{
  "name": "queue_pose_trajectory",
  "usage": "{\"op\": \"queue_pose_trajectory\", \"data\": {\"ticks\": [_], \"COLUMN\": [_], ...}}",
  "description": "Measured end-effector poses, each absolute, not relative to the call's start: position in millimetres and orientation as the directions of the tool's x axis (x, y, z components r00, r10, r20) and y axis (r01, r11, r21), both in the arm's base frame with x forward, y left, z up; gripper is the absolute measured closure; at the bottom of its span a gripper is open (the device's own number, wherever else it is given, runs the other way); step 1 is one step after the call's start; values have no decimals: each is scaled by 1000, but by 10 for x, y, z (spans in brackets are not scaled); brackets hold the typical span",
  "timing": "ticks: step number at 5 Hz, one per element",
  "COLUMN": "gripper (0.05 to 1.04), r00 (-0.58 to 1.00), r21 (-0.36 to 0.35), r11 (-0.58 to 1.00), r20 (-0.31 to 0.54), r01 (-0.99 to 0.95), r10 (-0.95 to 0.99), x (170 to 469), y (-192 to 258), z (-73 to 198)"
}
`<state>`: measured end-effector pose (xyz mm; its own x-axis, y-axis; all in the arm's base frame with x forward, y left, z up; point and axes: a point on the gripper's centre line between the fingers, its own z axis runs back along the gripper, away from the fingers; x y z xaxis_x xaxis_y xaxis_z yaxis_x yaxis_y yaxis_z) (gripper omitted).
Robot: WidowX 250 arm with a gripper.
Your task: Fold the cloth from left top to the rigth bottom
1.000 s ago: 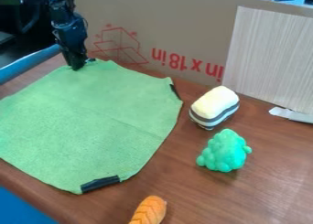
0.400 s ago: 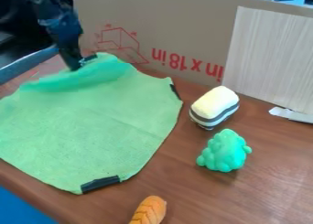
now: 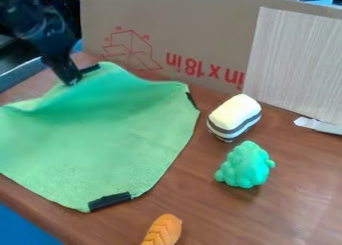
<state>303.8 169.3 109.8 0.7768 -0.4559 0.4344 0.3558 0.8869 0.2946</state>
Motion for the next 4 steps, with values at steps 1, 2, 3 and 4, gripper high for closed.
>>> {"op": "queue_pose_trajectory", "data": {"ticks": [1,2,3,4], "gripper": [1029,1029,1029,1029], "r00": [742,743,760,783], "r21": [355,388,389,360], "r11": [840,823,824,835], "r20": [407,378,353,324], "r01": [410,415,411,417], "r10": [-534,-553,-546,-531], "x": [2679,2437,2346,2316], "y": [1332,1107,928,808], "z": [1008,925,911,886]}}
